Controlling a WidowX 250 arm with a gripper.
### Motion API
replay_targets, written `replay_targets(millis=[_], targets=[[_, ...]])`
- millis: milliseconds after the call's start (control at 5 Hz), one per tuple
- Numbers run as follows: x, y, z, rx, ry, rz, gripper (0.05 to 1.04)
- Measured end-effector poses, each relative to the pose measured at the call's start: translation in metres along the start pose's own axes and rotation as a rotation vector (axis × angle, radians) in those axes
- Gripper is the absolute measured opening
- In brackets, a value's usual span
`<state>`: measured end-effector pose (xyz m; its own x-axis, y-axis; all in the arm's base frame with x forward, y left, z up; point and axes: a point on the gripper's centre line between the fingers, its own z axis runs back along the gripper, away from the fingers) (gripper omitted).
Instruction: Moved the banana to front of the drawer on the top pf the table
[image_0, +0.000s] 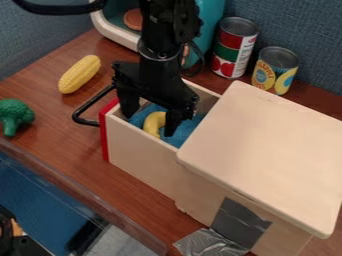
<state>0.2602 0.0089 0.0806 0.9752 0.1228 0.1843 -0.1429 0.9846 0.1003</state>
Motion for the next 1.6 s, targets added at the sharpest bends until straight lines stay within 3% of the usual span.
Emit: replay_targets(millis=[400,800,1000,1200,1400,1600], targets=[[-0.003,0.006,-0.023,-0.009,0.071,-0.027,0.945],[0.000,0.014,-0.030,-0.038,0.080,0.007,0.382],[0.005,0.014,-0.008,-0.067,0.038,-0.071,0.364],[0.026,0.012,0.037,-0.102,-0.078,-0.164,0.364],[0.045,0.033,0.060,-0.099,-0.126,-0.188,0.364],[0.061,0.068,0.056,-0.071,-0.119,-0.141,0.364]])
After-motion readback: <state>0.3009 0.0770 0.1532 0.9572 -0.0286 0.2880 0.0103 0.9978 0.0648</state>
